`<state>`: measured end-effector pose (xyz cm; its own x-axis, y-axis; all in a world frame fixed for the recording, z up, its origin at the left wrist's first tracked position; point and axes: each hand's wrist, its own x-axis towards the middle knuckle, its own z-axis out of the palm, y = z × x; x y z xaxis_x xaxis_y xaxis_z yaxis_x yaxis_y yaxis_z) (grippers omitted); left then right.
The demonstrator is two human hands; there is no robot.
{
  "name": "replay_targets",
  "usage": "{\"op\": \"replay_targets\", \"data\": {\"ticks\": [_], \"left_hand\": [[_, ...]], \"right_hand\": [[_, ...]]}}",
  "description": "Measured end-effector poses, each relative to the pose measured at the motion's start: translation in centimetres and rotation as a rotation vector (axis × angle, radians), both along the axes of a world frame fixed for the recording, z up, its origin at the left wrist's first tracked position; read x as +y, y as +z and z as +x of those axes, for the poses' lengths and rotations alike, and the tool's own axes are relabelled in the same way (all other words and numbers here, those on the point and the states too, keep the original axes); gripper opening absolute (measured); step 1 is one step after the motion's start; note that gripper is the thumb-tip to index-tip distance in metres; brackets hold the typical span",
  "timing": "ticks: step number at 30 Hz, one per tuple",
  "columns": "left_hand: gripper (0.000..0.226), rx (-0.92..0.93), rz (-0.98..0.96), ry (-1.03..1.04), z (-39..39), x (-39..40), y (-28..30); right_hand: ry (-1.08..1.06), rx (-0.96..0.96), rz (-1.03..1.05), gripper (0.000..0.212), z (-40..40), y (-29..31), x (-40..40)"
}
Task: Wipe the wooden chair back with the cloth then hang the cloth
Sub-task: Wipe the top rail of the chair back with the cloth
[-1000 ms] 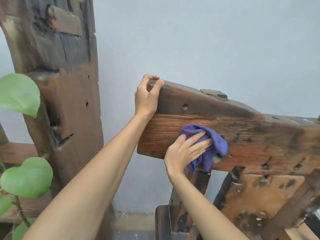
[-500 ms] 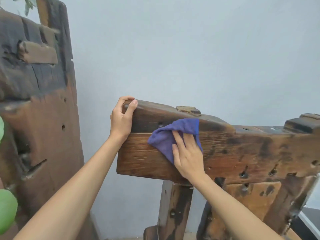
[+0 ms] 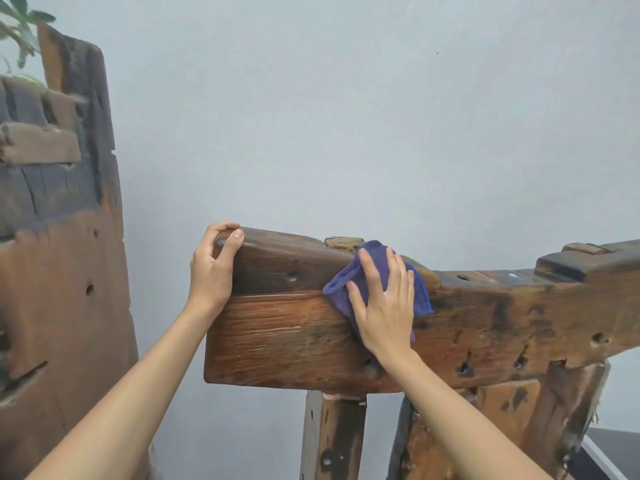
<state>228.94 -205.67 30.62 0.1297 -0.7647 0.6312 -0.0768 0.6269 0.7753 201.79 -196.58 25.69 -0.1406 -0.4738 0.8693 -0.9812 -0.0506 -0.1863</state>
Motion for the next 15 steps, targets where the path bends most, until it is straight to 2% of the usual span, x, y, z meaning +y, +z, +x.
{"op": "replay_targets", "data": {"ticks": [4, 7, 10, 11, 13, 14, 15], "left_hand": [[0.034, -0.005, -0.017, 0.012, 0.1, 0.1, 0.2], [0.034, -0.014, -0.011, 0.029, 0.1, 0.3, 0.3], [0.033, -0.009, -0.016, 0.027, 0.0, 0.5, 0.2], [0.033, -0.004, -0.02, 0.028, 0.1, 0.5, 0.2], [0.032, -0.008, -0.02, 0.032, 0.1, 0.5, 0.3], [0.031, -0.012, -0.018, 0.035, 0.1, 0.6, 0.3], [0.029, -0.014, -0.016, 0.037, 0.1, 0.6, 0.4]], "right_hand": [[-0.018, 0.045, 0.007, 0.04, 0.5, 1.0, 0.5], [0.133, -0.108, -0.029, 0.024, -0.3, 1.8, 1.4], [0.378, -0.499, -0.102, 0.011, -0.3, 2.3, 2.8], [0.386, -0.557, -0.154, 0.01, -0.4, 2.4, 3.3], [0.407, -0.851, -0.237, 0.036, -1.0, 3.0, 4.2], [0.46, -1.104, -0.26, 0.046, -1.1, 3.5, 4.8], [0.547, -1.4, -0.24, 0.043, -1.3, 3.4, 5.5]]}}
